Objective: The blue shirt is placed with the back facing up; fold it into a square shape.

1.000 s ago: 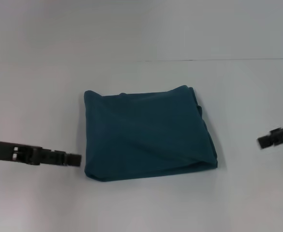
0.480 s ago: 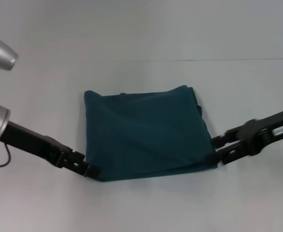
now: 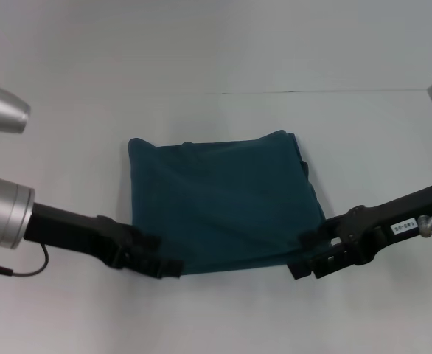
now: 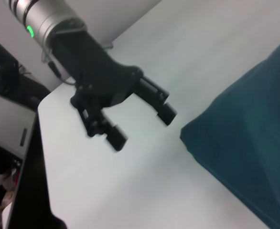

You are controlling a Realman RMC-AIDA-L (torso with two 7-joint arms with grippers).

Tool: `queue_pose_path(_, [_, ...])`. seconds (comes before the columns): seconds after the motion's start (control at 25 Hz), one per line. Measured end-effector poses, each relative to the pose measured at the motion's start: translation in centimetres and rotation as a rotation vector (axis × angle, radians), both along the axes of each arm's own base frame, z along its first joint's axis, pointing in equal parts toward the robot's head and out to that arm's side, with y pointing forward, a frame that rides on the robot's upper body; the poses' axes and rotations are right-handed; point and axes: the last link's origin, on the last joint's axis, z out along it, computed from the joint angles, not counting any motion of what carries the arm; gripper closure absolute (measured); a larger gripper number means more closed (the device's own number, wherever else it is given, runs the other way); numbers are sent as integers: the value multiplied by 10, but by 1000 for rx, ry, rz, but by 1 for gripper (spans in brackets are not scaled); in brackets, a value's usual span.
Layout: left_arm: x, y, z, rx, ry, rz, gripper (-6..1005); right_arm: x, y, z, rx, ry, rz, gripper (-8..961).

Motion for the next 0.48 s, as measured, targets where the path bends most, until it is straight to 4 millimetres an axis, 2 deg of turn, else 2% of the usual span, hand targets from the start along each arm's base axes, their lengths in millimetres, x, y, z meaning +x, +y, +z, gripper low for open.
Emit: queue_pose_path(0.48, [18,-1,-10,-45,-11,-62,47,5,9,11,74,8,-21,71])
